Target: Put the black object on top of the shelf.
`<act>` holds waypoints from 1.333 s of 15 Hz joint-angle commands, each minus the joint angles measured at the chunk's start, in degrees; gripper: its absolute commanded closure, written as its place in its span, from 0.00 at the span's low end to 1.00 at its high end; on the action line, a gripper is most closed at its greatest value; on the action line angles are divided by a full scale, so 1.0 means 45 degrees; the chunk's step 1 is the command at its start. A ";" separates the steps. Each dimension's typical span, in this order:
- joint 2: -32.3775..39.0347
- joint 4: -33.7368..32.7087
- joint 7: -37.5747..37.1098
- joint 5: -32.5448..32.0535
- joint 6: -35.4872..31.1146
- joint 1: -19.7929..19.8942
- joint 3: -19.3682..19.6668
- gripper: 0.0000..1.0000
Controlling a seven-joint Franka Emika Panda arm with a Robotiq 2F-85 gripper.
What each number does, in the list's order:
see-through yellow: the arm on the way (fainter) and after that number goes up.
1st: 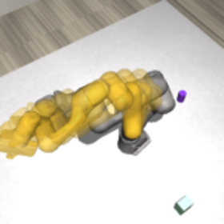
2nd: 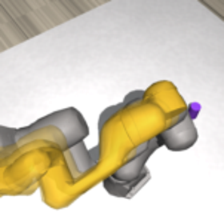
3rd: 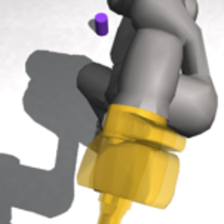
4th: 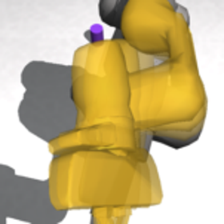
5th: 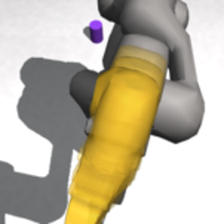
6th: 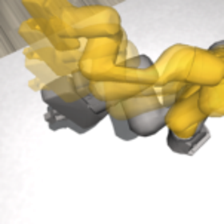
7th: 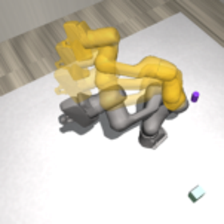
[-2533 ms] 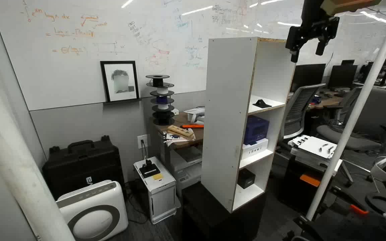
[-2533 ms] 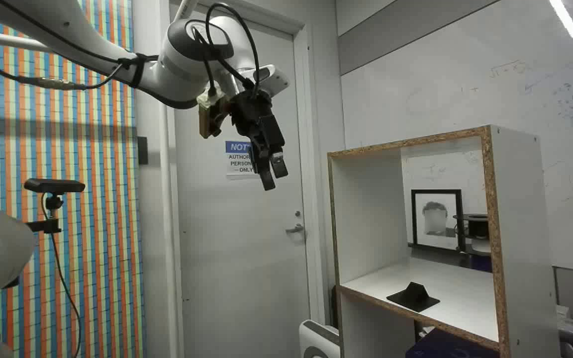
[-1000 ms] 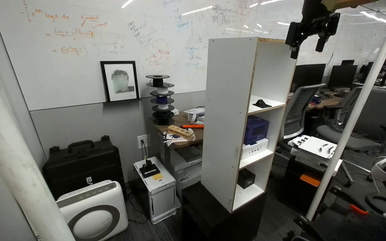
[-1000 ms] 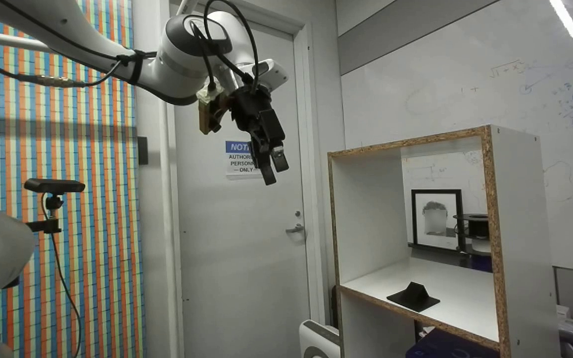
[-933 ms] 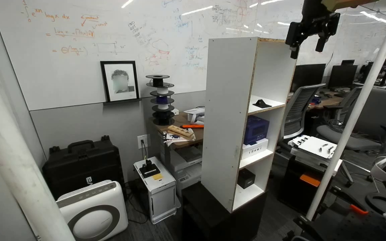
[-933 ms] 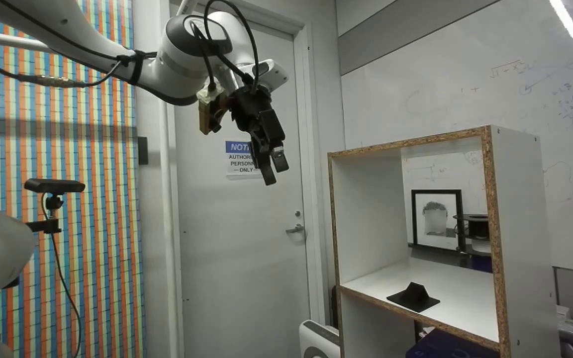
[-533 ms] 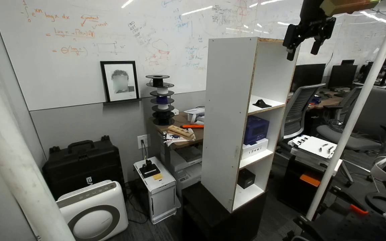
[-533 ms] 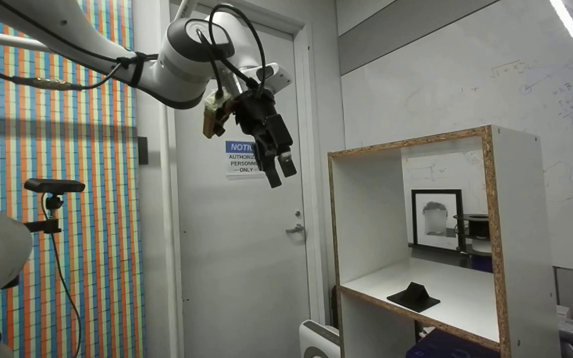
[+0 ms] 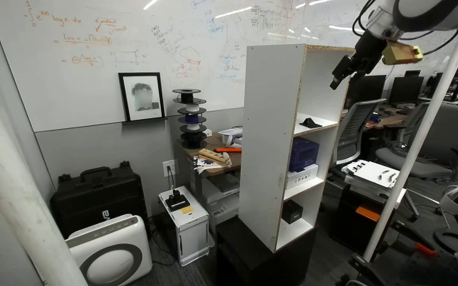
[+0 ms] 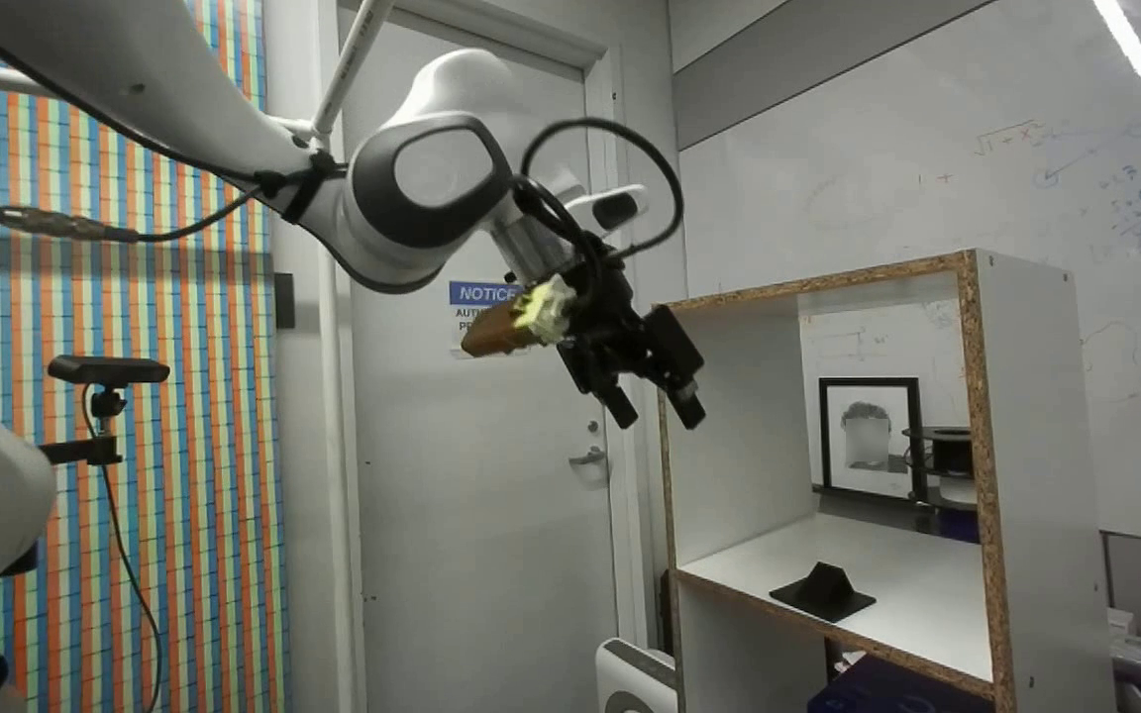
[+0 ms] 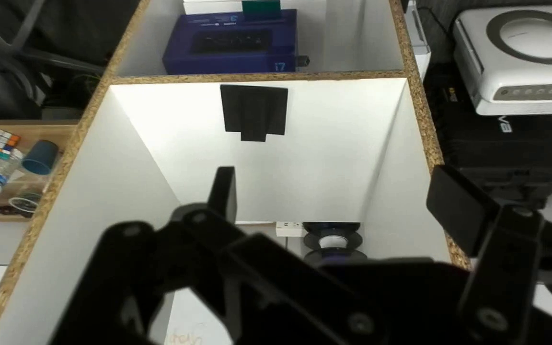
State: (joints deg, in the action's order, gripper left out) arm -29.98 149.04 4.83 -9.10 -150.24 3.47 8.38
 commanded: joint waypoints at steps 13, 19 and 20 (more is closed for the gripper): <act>0.5607 -0.1451 0.3384 0.5112 -0.3905 -0.4408 0.5202 0.00; 0.7140 -0.2637 0.1841 0.4935 -0.3702 -0.4517 0.5405 0.00; 0.7348 -0.2837 0.1647 0.4826 -0.3691 -0.4521 0.5444 0.00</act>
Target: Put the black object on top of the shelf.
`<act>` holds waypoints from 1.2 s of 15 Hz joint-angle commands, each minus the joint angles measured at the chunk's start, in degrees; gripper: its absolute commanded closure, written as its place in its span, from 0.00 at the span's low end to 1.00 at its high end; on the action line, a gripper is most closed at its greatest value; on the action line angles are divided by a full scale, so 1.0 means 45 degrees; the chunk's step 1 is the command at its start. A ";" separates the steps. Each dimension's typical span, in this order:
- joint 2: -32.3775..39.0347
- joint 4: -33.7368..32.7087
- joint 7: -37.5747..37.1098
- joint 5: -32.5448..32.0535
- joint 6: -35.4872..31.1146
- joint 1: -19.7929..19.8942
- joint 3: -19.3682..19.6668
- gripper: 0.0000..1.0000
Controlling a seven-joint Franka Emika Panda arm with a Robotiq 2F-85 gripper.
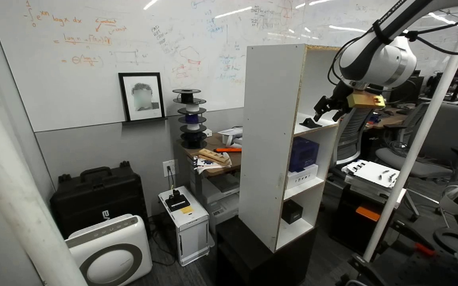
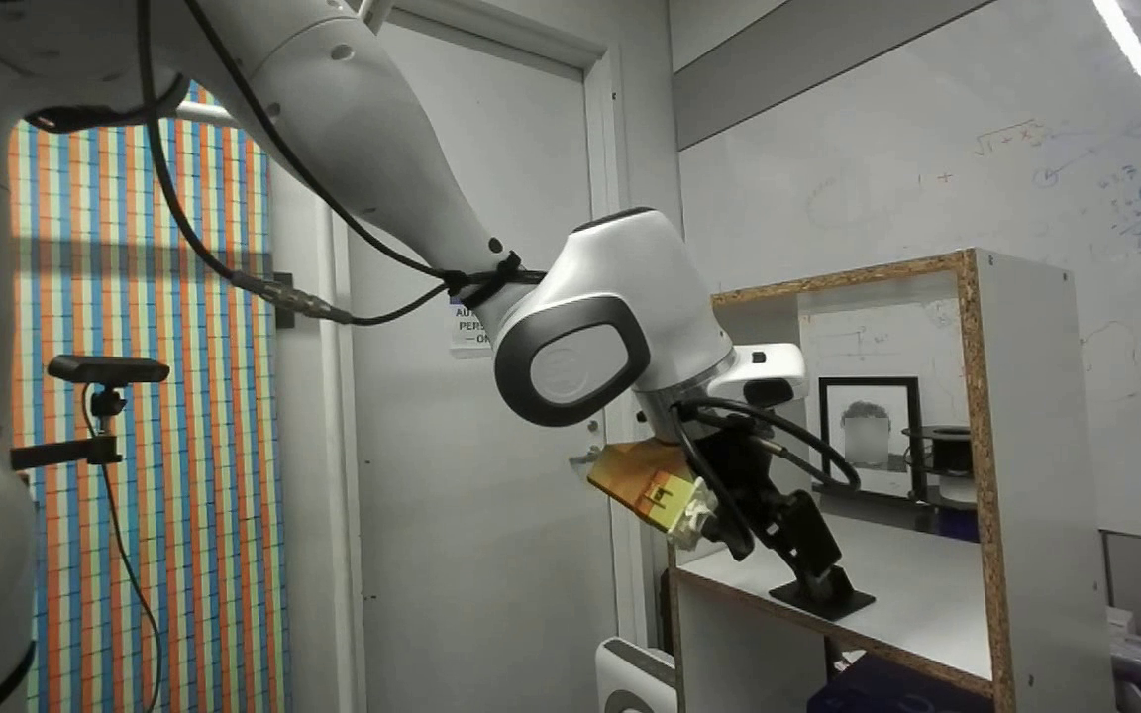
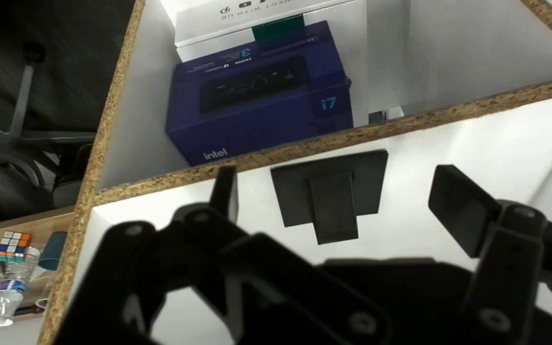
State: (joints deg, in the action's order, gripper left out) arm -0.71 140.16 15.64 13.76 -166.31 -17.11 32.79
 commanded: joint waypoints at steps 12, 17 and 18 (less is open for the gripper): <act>0.2925 -0.2871 -0.4833 -0.2866 -0.0187 0.2828 -0.2520 0.00; 0.3295 -0.3322 -0.5962 -0.3223 -0.0080 0.2435 -0.2253 0.04; 0.3342 -0.3387 -0.6106 -0.3241 -0.0048 0.2385 -0.2224 0.02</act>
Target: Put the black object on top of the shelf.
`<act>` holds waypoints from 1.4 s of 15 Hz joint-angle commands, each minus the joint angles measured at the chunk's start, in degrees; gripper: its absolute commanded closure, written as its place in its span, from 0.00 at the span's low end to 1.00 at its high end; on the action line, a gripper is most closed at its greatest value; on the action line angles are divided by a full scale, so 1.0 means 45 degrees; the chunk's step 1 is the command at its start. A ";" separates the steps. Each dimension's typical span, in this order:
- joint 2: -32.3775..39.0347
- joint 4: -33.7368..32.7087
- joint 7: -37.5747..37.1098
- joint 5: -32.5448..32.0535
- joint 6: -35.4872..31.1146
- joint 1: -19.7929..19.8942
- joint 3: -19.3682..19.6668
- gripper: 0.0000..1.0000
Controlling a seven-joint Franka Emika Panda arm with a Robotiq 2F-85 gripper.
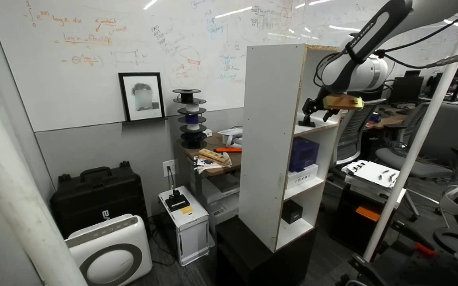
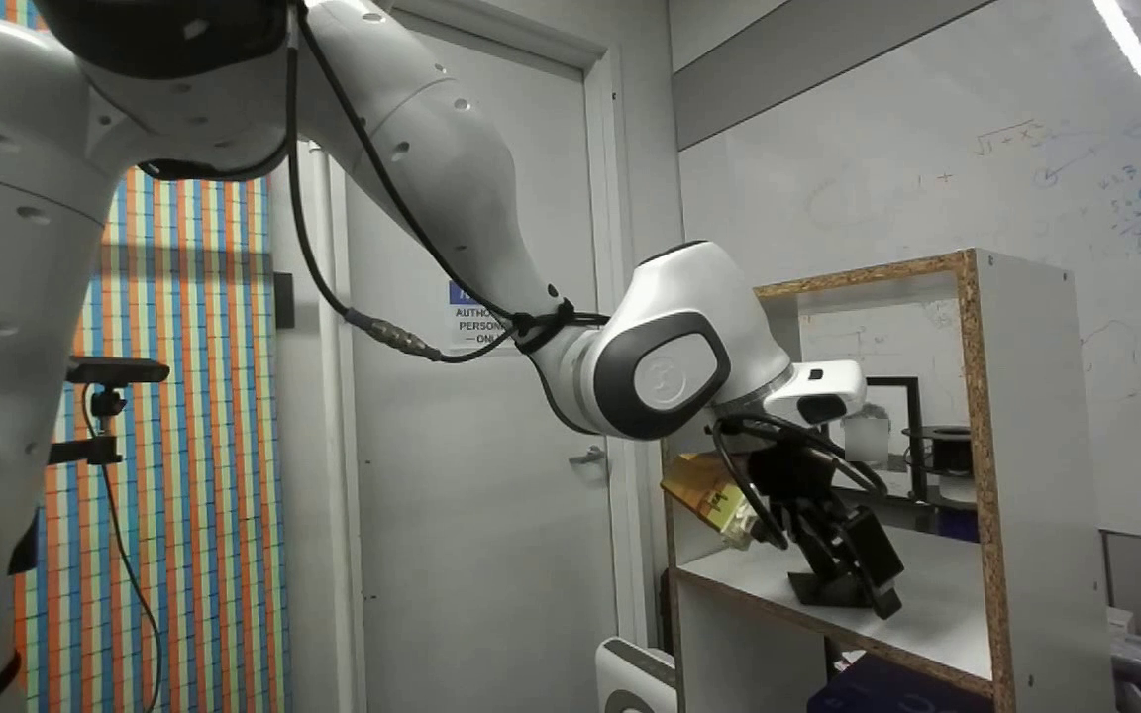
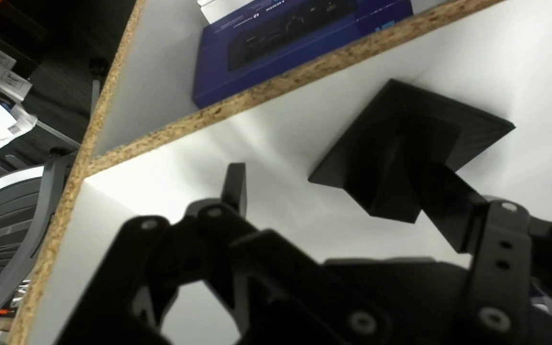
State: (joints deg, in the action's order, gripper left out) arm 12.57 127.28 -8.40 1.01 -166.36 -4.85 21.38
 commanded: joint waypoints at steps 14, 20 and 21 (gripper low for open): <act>0.1466 -0.1577 -0.3148 -0.0476 0.0131 -0.1238 0.1142 0.00; 0.0949 -0.1360 -0.2778 -0.0866 -0.0140 -0.1548 0.1264 0.00; 0.0860 -0.1305 -0.2778 -0.1018 -0.0217 -0.1613 0.1288 0.00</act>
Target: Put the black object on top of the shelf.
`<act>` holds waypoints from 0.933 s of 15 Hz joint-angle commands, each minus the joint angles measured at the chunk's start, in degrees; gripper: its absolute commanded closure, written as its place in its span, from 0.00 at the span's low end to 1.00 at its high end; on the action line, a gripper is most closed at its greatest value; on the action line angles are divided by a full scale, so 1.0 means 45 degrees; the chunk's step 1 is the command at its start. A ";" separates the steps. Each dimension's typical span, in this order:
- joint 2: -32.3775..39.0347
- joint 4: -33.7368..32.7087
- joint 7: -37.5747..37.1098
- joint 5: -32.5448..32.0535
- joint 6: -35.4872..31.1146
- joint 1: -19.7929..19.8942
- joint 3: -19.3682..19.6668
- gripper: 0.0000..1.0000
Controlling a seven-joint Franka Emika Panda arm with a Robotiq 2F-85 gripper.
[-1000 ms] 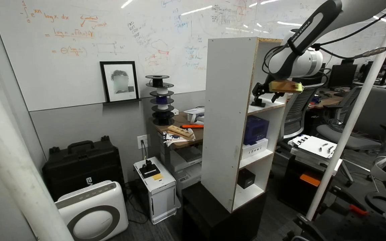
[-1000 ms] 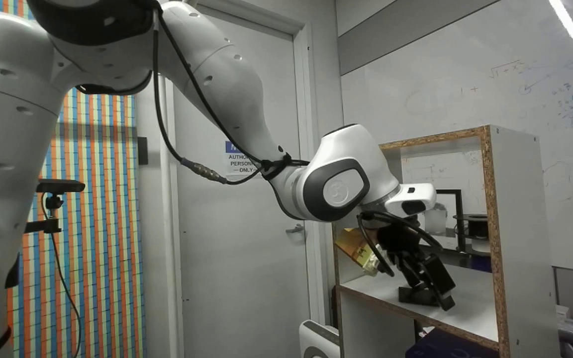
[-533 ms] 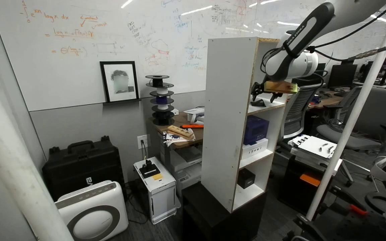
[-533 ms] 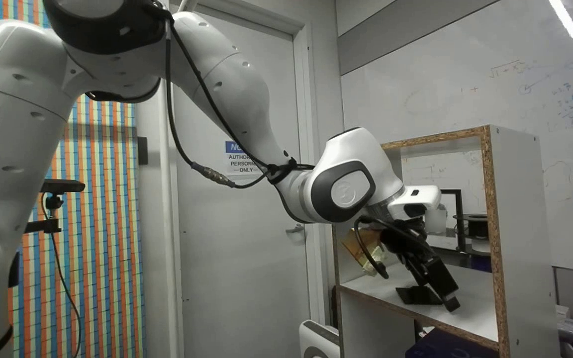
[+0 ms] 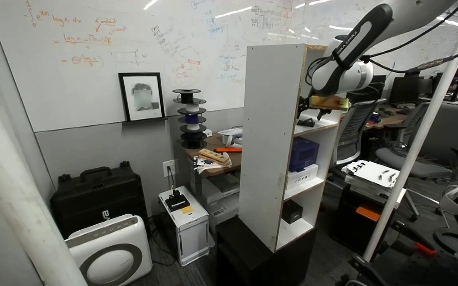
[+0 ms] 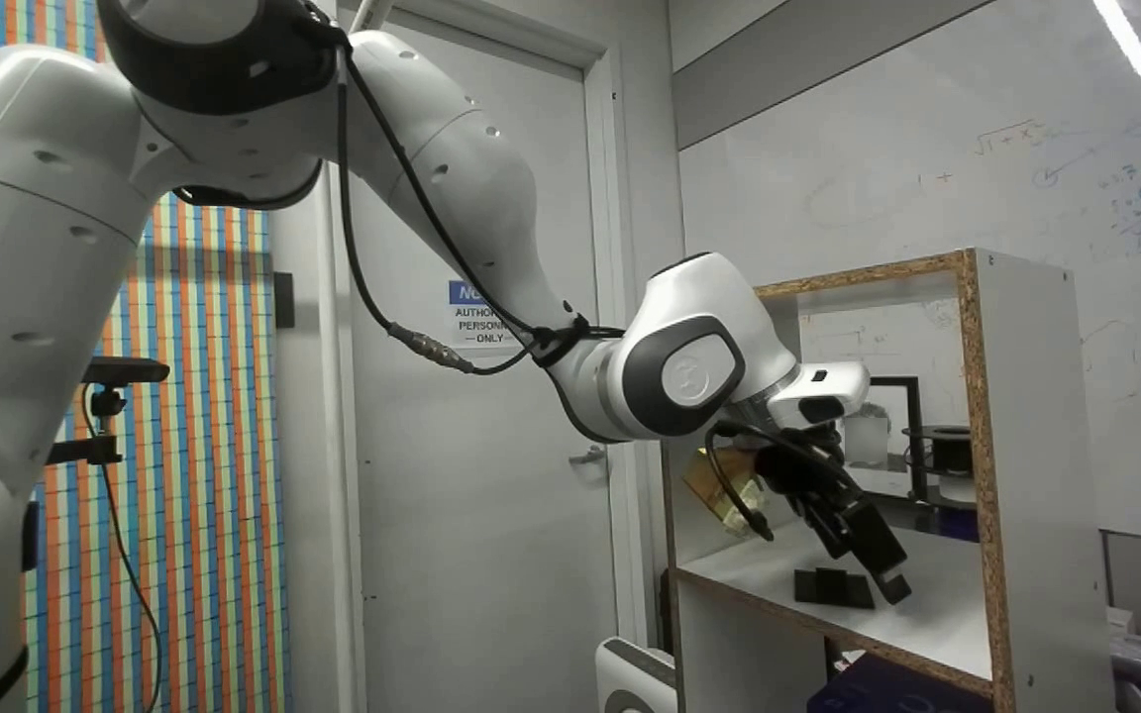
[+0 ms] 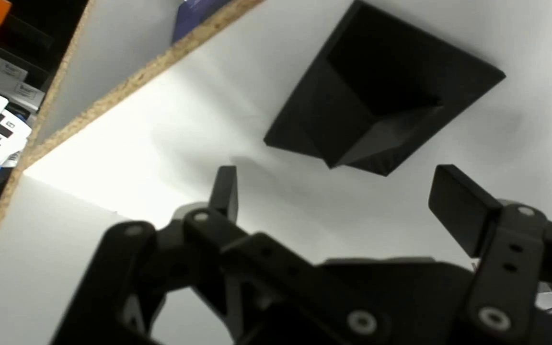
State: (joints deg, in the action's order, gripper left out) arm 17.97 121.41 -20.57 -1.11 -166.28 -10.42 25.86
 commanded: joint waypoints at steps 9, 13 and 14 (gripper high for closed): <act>-0.1136 0.0643 0.1584 -0.0730 0.0036 0.0770 -0.1810 0.00; -0.1234 0.0841 0.1724 -0.0585 0.0038 0.0915 -0.2032 0.00; -0.1292 0.0912 0.1672 -0.0653 -0.0002 0.0952 -0.2001 0.00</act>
State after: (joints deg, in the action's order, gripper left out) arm 14.57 123.88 -13.64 -3.35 -166.46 -6.14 16.48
